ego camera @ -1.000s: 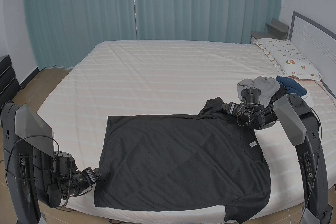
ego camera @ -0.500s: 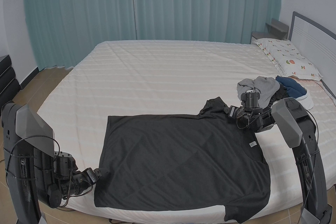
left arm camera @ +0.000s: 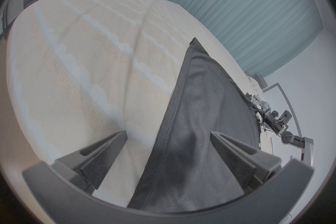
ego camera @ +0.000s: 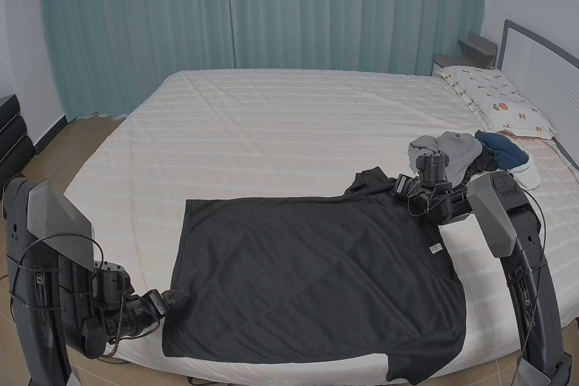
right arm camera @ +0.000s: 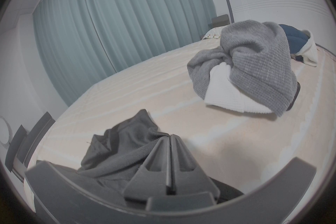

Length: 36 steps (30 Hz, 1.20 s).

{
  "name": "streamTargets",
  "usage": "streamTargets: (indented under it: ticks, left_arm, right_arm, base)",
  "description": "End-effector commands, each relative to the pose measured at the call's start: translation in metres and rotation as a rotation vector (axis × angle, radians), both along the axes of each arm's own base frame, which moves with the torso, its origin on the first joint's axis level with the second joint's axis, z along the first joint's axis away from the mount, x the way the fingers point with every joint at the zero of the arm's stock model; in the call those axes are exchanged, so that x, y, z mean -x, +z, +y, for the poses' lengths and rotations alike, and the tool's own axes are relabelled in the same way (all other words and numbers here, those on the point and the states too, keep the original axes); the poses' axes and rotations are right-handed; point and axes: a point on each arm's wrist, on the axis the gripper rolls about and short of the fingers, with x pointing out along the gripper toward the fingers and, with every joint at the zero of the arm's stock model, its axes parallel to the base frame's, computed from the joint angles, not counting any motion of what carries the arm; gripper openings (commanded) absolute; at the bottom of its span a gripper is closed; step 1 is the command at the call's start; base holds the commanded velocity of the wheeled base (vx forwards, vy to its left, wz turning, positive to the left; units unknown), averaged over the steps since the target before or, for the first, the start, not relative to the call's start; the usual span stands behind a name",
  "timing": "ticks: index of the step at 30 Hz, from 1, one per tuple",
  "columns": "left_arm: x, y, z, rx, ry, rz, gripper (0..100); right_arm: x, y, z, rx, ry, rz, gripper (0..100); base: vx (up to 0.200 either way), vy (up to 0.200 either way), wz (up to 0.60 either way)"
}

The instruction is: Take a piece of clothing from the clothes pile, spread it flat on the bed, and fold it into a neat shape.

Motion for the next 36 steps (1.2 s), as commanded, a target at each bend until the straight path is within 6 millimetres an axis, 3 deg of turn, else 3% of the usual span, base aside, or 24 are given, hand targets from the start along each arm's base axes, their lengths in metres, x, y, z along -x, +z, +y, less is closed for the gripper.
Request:
streamTargets:
  ticks: [1, 10, 21, 23, 30, 36]
  left_arm:
    - [-0.001, 0.000, 0.000, 0.002, 0.000, -0.010, 100]
    - [-0.001, 0.000, 0.000, 0.000, -0.001, -0.010, 100]
    - [0.000, -0.001, -0.001, -0.001, -0.004, -0.004, 100]
    - [0.000, -0.001, -0.001, -0.002, -0.003, -0.006, 100]
    - [0.000, -0.001, -0.001, -0.002, -0.003, -0.004, 100]
    - [0.000, -0.001, -0.001, -0.002, -0.005, -0.004, 100]
  right_arm:
    - [-0.006, 0.004, 0.001, -0.019, -0.008, -0.043, 0]
    - [-0.008, 0.000, 0.005, -0.049, -0.009, -0.085, 0]
    - [-0.012, 0.034, 0.004, -0.064, 0.008, -0.249, 0]
    - [-0.012, 0.029, 0.004, -0.061, 0.013, -0.236, 0]
    - [-0.011, -0.015, -0.002, -0.002, 0.032, -0.142, 0]
    - [-0.010, -0.028, -0.006, 0.003, 0.017, -0.118, 0]
  base:
    - [0.000, 0.000, 0.00]
    - [0.000, 0.000, 0.00]
    - [0.000, 0.000, 0.00]
    - [0.000, 0.000, 0.00]
    - [0.000, 0.000, 0.00]
    - [0.000, 0.000, 0.00]
